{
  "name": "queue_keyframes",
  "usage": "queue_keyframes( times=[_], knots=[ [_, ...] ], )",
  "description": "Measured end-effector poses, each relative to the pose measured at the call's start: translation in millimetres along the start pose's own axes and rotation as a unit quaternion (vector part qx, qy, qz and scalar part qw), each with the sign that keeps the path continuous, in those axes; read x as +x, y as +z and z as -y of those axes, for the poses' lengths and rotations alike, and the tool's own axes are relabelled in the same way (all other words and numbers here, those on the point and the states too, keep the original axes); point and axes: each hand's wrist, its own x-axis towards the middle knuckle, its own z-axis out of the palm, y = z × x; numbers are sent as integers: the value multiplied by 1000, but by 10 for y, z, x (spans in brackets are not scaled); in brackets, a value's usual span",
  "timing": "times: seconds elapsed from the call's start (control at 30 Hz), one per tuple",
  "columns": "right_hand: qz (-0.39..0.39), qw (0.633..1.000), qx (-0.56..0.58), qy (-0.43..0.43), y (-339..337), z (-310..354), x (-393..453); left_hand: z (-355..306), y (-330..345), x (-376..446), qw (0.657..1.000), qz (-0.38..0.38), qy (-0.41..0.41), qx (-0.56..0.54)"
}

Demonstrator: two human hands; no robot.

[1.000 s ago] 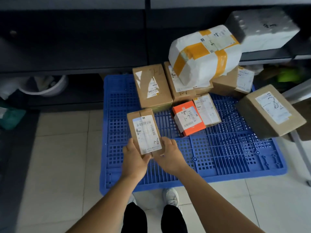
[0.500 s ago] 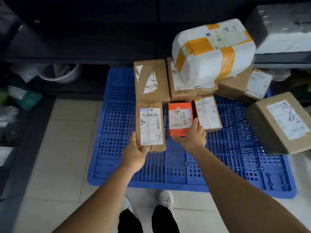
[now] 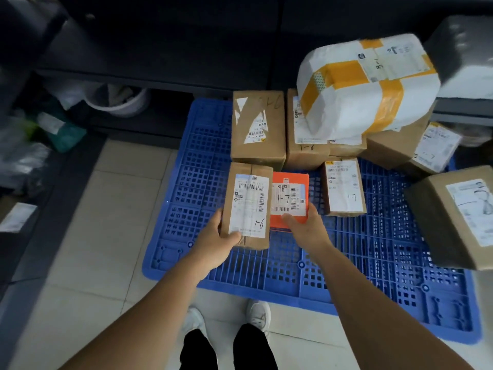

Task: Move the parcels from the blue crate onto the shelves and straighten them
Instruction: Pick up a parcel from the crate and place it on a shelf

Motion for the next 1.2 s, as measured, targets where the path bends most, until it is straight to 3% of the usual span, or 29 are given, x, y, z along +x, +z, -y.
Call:
queue_keyframes(
  times=[0.4,0.6,0.97,1.2],
  knots=[
    [86,990,99,-46,305,432,-843,170,-641,-928,989,-65,-2,-130],
    [141,978,100,-119,664,941,-1307,287,-1232,-1538,972,-101,74,-201],
    [242,920,107,-289,1876,1843,-2835,1149,-2410,-3231,891,-274,207,-297],
    [336,869,127,-340,2821,2038,-3946,1866,-3041,-4301,851,-340,227,-330]
  ],
)
